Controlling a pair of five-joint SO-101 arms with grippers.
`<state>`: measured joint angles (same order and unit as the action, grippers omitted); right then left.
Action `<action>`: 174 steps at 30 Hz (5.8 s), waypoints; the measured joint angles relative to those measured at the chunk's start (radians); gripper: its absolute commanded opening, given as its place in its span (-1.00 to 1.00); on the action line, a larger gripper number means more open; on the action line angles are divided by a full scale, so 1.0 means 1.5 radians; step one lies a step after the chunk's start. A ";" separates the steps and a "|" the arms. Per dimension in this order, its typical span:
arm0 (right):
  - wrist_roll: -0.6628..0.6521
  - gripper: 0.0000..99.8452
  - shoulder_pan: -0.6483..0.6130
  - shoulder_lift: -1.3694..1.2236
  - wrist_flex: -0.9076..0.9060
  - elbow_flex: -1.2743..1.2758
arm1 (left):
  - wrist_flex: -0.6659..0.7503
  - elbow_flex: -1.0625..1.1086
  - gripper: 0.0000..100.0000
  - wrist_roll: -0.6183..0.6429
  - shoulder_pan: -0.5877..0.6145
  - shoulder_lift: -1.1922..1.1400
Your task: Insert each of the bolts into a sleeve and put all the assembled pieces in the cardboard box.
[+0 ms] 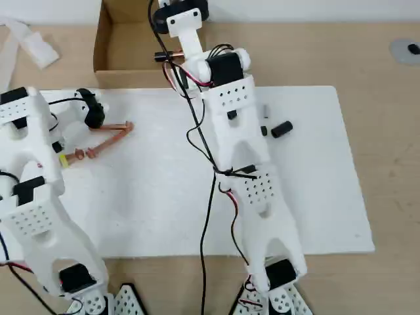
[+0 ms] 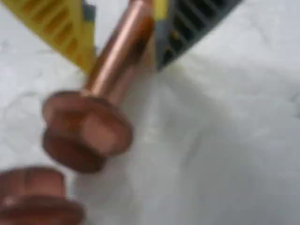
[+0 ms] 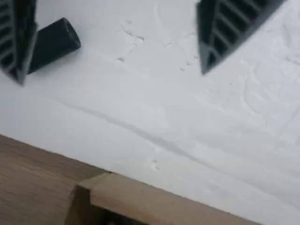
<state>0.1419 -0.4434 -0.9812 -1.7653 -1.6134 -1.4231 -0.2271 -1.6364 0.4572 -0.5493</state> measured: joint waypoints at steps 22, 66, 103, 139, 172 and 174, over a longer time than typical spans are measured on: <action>0.000 -0.44 0.000 0.000 0.000 0.000 | 0.010 -0.023 -0.79 0.003 -0.053 -0.031; 0.000 -0.44 0.000 0.000 -0.002 0.000 | -0.129 -0.224 -0.98 0.045 -0.155 -0.035; -0.431 -0.44 0.275 0.510 -0.003 0.772 | -0.080 0.233 -0.98 0.995 -0.136 0.860; -1.162 -0.44 0.341 0.240 0.283 0.829 | 0.034 0.420 -0.99 1.038 -0.141 1.075; -1.130 -0.98 0.332 -0.034 0.053 0.376 | 0.024 0.420 -0.99 1.038 -0.141 1.075; -1.091 -0.98 0.331 -0.038 0.046 0.357 | 0.024 0.420 -0.99 1.038 -0.141 1.075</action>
<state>-1.4952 0.0537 -1.0380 -1.6962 -1.0779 -1.3878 0.4035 -0.0790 0.2455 1.0633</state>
